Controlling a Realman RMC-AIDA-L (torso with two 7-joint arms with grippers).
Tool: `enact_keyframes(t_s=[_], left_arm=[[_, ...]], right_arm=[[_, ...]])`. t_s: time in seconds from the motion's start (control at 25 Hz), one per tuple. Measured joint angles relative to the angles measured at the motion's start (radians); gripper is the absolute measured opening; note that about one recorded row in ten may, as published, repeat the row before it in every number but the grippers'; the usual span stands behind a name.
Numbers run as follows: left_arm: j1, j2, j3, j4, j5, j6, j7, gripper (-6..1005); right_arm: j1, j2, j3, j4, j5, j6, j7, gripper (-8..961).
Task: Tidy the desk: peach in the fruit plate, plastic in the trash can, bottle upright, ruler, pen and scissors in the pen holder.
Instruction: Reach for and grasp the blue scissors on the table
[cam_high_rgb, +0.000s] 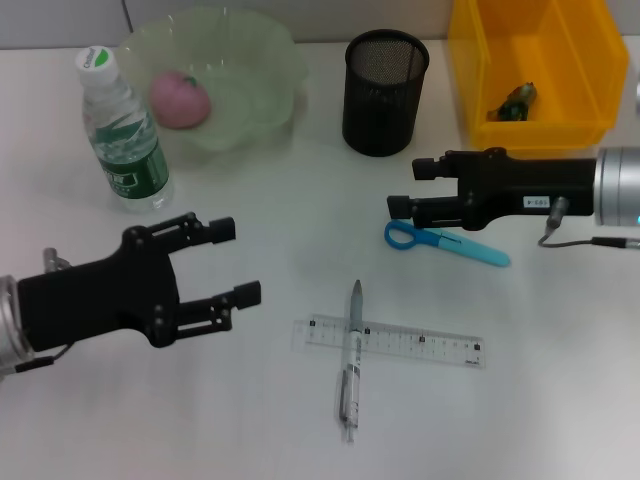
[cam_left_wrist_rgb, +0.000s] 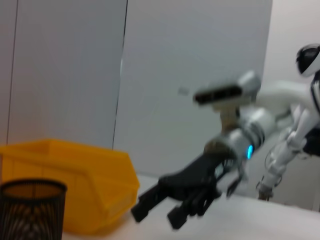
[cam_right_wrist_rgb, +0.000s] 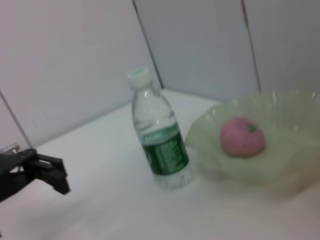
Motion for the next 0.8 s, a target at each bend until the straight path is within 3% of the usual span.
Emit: enact_keyframes(t_s=[0.2, 0.44, 0.8], left_arm=[[-0.005, -0.007, 0.0, -0.001, 0.036, -0.037, 0.002, 777], [-0.008, -0.008, 0.004, -0.01, 0.045, -0.05, 0.002, 777], [-0.011, -0.008, 0.012, -0.012, 0.047, -0.052, 0.003, 777]], right_arm=[[0.041, -0.005, 0.0, -0.137, -0.168, -0.044, 0.222, 769], [0.156, -0.028, 0.0, -0.164, -0.399, -0.112, 0.395, 769], [0.301, -0.018, -0.037, -0.199, -0.64, -0.171, 0.525, 768]])
